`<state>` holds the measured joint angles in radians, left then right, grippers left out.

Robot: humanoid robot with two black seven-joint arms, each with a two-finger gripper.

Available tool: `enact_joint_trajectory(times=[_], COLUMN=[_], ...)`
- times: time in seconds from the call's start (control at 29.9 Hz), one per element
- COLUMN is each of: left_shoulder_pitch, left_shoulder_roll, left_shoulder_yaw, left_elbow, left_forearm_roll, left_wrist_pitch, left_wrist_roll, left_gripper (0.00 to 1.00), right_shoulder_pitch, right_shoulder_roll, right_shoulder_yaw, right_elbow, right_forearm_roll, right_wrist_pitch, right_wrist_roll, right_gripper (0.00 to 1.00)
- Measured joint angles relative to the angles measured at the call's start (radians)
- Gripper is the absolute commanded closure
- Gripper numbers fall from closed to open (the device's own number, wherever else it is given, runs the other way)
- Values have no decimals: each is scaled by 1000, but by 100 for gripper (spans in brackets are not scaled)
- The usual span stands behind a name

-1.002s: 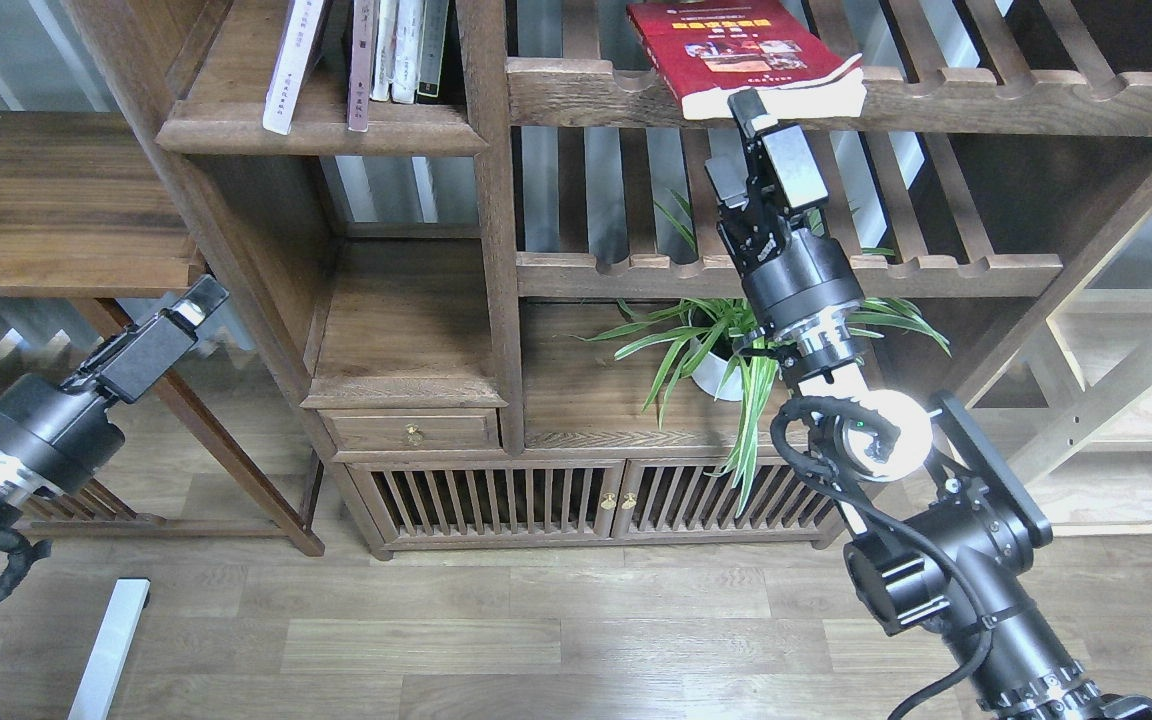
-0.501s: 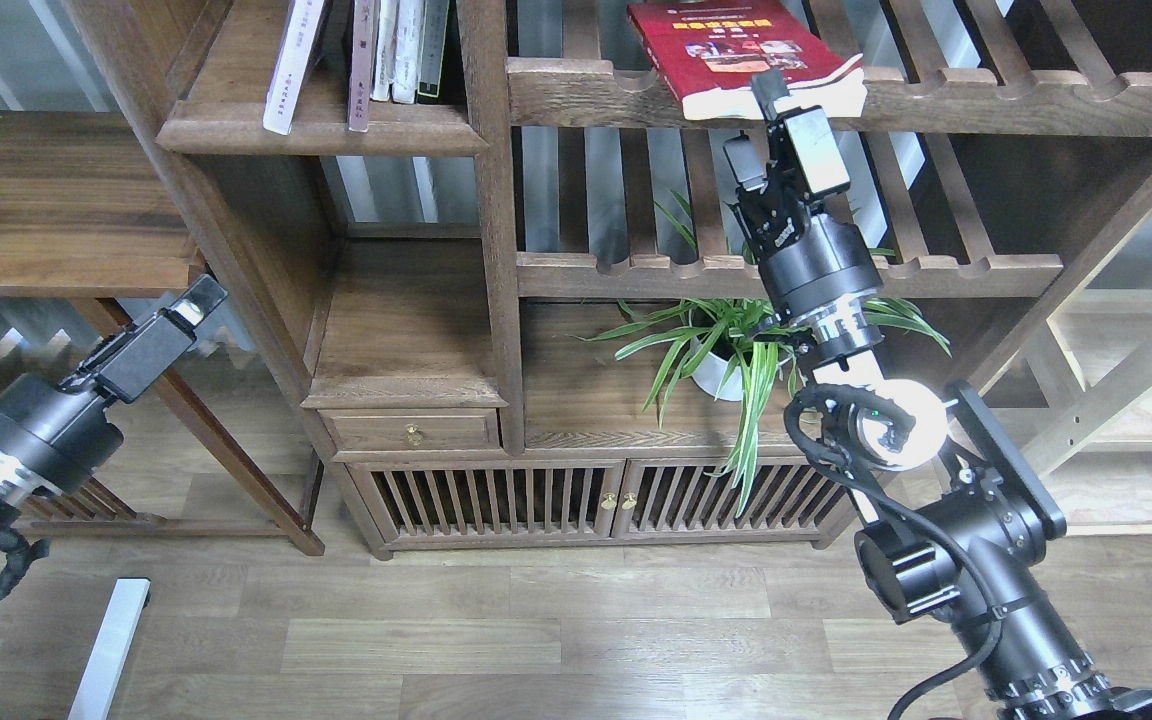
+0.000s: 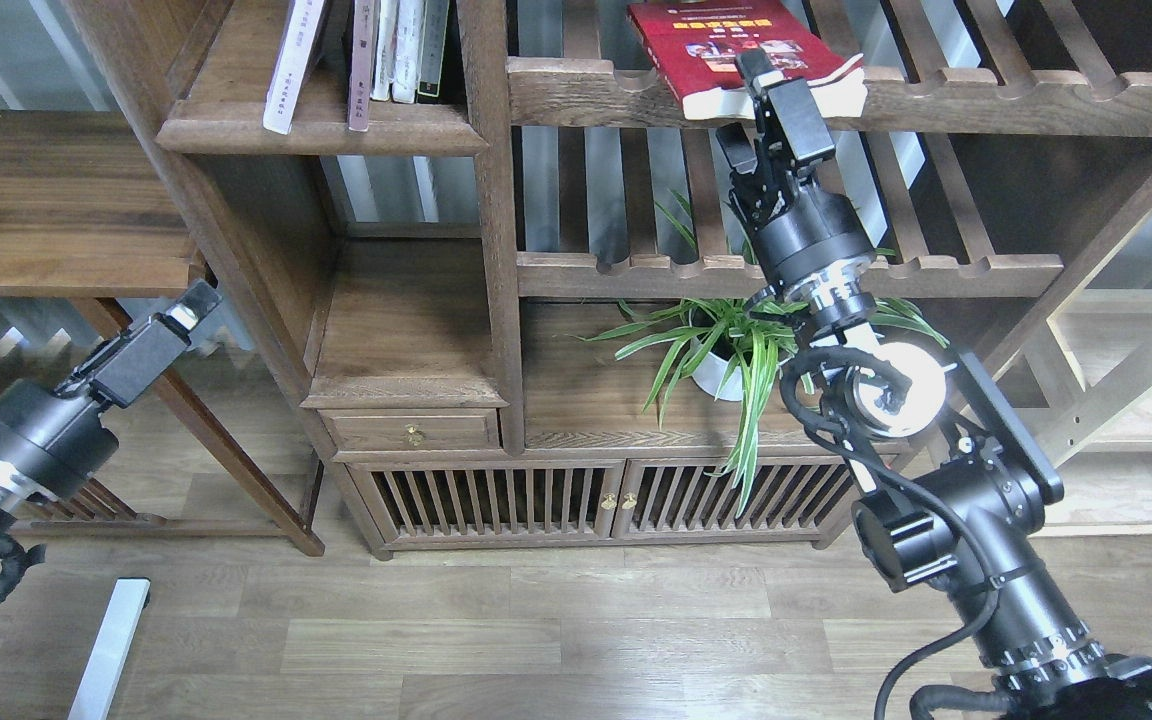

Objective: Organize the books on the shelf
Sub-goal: 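Hook the dark red book's edge with the right gripper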

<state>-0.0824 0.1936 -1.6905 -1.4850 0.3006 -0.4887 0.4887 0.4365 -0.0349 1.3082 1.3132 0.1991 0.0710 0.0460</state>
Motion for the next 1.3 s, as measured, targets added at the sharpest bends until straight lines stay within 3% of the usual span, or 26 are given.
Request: enact_joint_trajectory(times=[0.5,1.07,1.3], left_shoulder_pitch=[36,41,41], left_shoulder_roll=[0,0,0], left_shoulder_yaw=[-6,-14,-17], left_elbow=[6,8,12], left_forearm_roll=[-12,-14,-14], left_wrist_pitch=[0,0,0], left_wrist_roll=[0,0,0], left_gripper=[1,1,1], right_shoulder_pitch=[28,101,112], right_shoulder_roll=[0,-8,-2], right_shoulder_yaw=[15,46,43], right_elbow=[-11,-6,-5], right_forearm_roll=[1,8,8], right_wrist_pitch=[-47,-187,-209], right_wrist_roll=[3,-1,-1], right_gripper=[1,3,11])
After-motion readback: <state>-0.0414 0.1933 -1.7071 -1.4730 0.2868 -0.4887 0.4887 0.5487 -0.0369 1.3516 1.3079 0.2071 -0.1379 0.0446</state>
